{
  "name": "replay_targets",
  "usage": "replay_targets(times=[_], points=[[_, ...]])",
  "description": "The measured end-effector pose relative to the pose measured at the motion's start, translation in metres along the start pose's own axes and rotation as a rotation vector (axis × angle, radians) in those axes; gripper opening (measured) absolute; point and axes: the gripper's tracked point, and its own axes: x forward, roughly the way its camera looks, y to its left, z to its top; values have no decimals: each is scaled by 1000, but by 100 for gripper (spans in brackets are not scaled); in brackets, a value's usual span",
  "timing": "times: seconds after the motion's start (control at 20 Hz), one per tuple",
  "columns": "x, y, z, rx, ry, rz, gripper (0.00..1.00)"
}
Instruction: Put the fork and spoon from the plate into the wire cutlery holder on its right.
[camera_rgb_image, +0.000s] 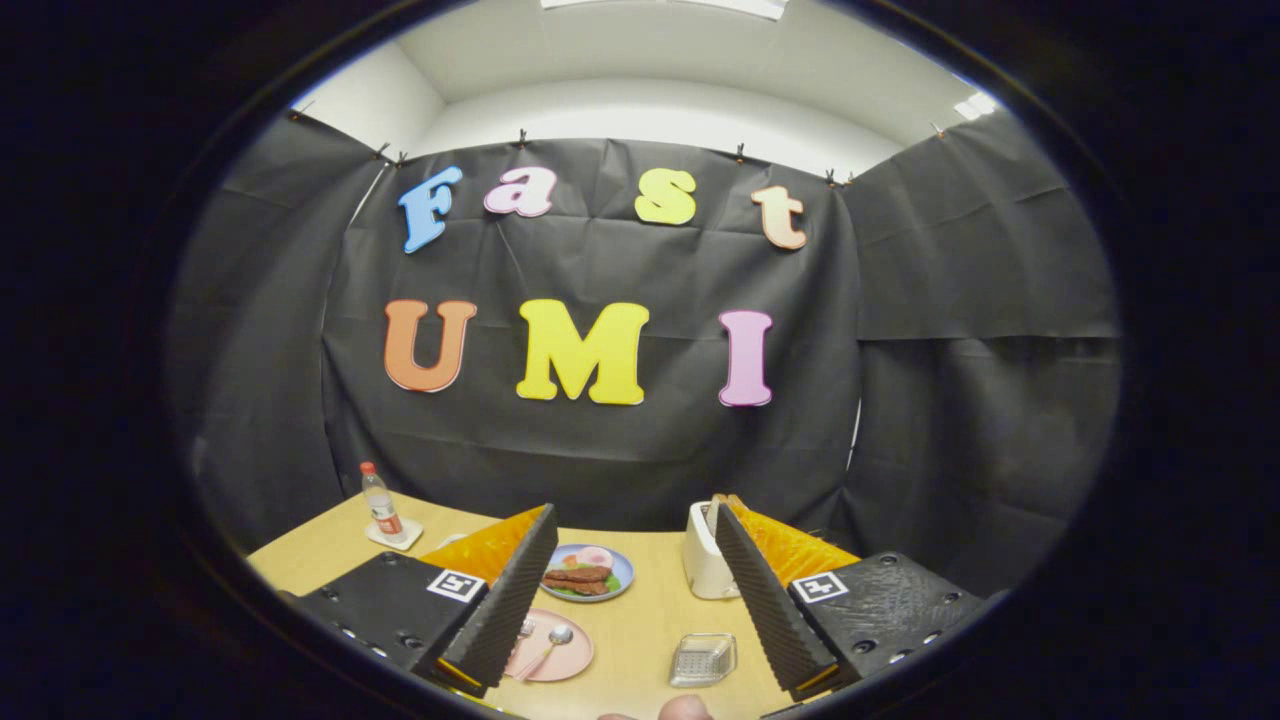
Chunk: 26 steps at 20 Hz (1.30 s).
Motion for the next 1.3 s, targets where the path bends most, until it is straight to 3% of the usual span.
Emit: replay_targets(times=[0.35, 0.6, 1.0, 1.3], points=[[-1, -1, -10, 7, 39, 18, 95], [-5, 12, -46, -49, 129, 73, 95], [16, 63, -147, -16, 368, 115, 96], [44, 97, -254, -36, 579, 112, 95]])
